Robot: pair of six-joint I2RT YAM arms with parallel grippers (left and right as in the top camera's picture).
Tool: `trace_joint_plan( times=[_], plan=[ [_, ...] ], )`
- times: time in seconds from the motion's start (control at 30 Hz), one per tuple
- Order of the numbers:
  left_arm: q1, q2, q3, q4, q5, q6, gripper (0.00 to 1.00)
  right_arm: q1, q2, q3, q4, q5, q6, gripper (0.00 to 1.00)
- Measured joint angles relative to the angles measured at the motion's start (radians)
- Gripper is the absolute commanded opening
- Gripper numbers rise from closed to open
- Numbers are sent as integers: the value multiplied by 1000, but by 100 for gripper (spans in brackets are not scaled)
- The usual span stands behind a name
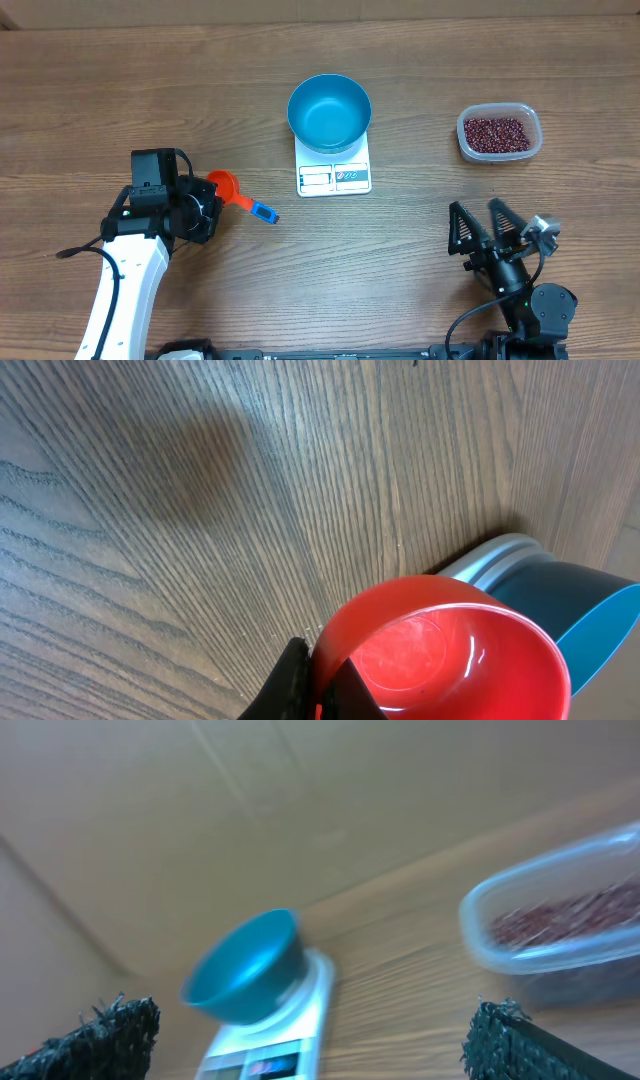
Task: Scoop item into bowl and weigh 150g on scale
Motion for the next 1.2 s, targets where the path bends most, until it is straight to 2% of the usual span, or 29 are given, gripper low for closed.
trace_joint_plan(
  times=[0.17,0.23,0.37,0.47,0.63,0.9,1.07,1.2],
  plan=[
    [0,0,0,0,0,0,4,0,0,0,-1,-155,364,100],
    [0,0,0,0,0,0,4,0,0,0,0,-219,467,100],
    [0,0,0,0,0,0,4,0,0,0,0,-304,587,100],
    [0,0,0,0,0,0,4,0,0,0,-1,-333,624,100],
    [0,0,0,0,0,0,4,0,0,0,-1,-353,633,100],
    [0,0,0,0,0,0,4,0,0,0,-2,-396,405,100],
    [0,0,0,0,0,0,4,0,0,0,-12,-400,375,100],
    [0,0,0,0,0,0,4,0,0,15,-83,-401,373,100]
  ],
)
